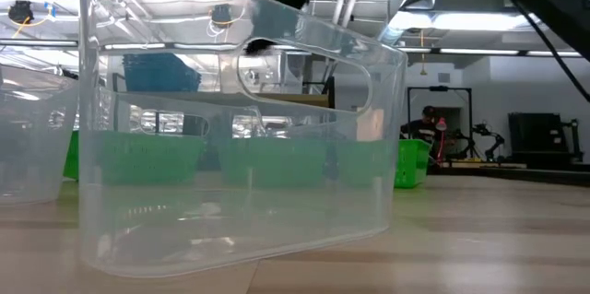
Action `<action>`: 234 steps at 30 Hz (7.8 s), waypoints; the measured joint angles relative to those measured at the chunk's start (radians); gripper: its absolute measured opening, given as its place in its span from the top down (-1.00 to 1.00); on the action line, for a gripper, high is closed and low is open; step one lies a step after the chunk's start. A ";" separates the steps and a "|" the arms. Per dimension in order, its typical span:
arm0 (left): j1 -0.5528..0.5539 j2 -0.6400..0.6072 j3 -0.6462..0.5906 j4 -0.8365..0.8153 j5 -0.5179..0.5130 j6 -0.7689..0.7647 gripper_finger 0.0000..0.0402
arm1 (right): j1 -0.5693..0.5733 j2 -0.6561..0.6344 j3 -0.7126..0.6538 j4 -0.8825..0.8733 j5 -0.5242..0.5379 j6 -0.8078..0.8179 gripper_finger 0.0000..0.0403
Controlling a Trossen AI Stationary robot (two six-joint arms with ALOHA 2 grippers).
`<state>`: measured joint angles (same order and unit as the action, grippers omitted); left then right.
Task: Stack baskets on shelf by color
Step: Put the right transparent bin on the shelf, then stack the right transparent bin on top of the other transparent bin on the shelf
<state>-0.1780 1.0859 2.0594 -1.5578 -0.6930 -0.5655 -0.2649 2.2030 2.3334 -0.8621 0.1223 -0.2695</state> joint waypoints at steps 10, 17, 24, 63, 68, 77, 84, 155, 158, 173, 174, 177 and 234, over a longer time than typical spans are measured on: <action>0.000 0.000 0.000 0.004 -0.001 0.000 0.12 | -0.008 -0.173 0.001 0.036 0.031 0.067 0.08; 0.000 0.000 0.000 0.007 -0.002 -0.004 0.12 | -0.077 -0.200 -0.001 -0.118 0.092 0.198 0.18; 0.000 -0.002 0.000 0.007 -0.003 -0.005 0.12 | -0.126 -0.203 0.001 -0.305 -0.009 0.253 0.21; 0.000 -0.040 0.000 -0.002 -0.056 0.008 0.12 | -0.162 -0.112 -0.236 0.114 -0.148 0.247 0.21; 0.000 -0.040 0.000 -0.004 -0.036 0.004 0.12 | -0.131 -0.174 -0.233 0.002 -0.203 0.318 0.21; 0.000 -0.040 -0.037 -0.013 0.054 -0.019 0.12 | 0.126 -0.261 -0.234 -0.354 -0.232 0.513 0.21; 0.000 -0.034 -0.068 -0.011 0.138 -0.011 0.12 | 0.436 -0.237 -0.250 -0.404 -0.231 0.485 0.19; 0.000 -0.026 -0.068 -0.013 0.168 -0.203 0.12 | 0.452 -0.466 -0.321 0.150 0.029 0.256 0.98; 0.000 -0.026 -0.068 -0.013 0.151 -0.188 0.12 | 0.358 -0.464 -0.323 0.240 0.093 0.224 0.99; 0.000 -0.026 -0.068 -0.013 0.128 -0.103 0.12 | 0.074 -0.252 -0.324 0.460 -0.003 0.201 0.98; 0.000 -0.026 -0.068 -0.013 0.129 -0.096 0.12 | 0.069 -0.240 -0.324 0.455 -0.016 0.199 0.98; 0.000 -0.026 -0.068 -0.013 0.127 -0.073 0.12 | 0.051 -0.222 -0.326 0.452 -0.027 0.185 0.98; 0.068 -0.006 -0.068 0.292 -0.072 0.161 0.12 | 0.020 -0.203 -0.181 0.302 -0.108 0.078 0.95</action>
<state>-0.1097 1.0800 1.9919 -1.2660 -0.7647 -0.4046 -0.2451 1.9999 2.1529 -0.5597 0.0147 -0.1918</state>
